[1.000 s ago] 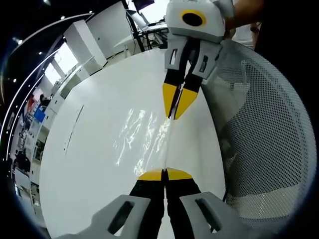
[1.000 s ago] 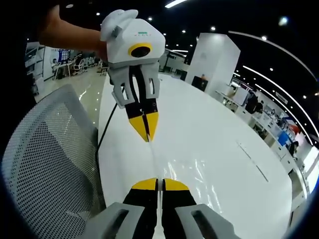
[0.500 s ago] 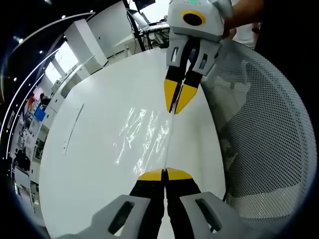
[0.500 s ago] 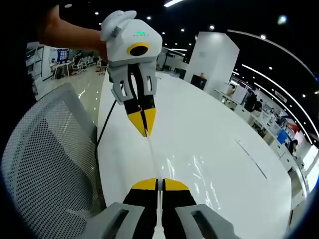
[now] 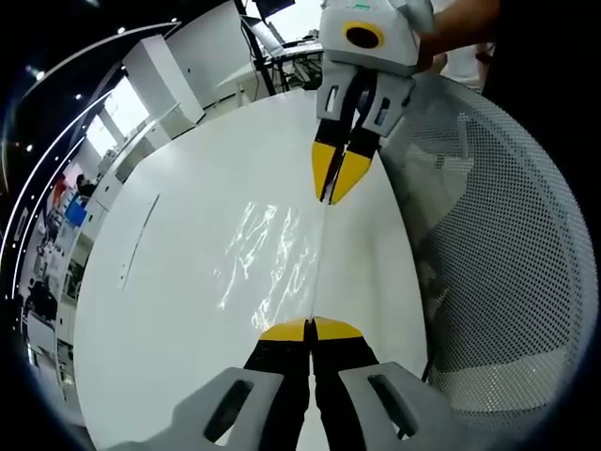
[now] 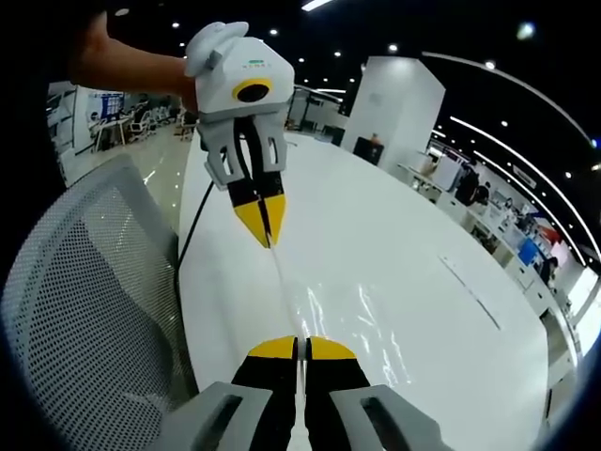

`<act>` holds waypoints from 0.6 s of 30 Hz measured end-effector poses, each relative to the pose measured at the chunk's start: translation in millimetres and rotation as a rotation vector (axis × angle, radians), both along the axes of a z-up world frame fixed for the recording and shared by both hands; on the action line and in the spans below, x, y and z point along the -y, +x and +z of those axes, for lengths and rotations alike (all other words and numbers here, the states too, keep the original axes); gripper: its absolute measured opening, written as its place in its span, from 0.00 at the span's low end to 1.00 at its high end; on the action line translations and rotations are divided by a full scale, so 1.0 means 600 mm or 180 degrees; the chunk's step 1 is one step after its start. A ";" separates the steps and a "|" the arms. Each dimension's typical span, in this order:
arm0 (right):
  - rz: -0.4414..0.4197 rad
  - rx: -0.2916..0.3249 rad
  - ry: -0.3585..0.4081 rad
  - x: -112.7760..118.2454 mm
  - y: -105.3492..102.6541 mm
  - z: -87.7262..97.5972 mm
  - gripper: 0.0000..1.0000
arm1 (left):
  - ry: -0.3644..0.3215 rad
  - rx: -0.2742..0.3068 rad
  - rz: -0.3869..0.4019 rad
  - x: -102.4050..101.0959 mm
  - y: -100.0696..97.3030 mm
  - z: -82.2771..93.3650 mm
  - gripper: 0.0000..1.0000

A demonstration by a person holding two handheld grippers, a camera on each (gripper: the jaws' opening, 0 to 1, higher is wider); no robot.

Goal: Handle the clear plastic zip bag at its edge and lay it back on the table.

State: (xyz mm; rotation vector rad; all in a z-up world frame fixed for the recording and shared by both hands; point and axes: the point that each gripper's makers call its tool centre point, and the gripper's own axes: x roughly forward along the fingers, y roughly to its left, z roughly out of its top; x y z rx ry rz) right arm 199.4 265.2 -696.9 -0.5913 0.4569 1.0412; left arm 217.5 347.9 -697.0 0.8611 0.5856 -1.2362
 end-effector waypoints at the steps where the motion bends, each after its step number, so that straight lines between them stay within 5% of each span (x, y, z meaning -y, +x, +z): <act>1: -0.0006 -0.0002 0.0000 0.001 0.000 0.000 0.00 | 0.0003 0.0001 0.0000 0.000 0.000 0.000 0.00; 18: -0.0047 -0.0006 -0.0001 0.008 0.000 -0.002 0.00 | 0.0012 -0.0009 0.0019 -0.003 -0.001 0.001 0.00</act>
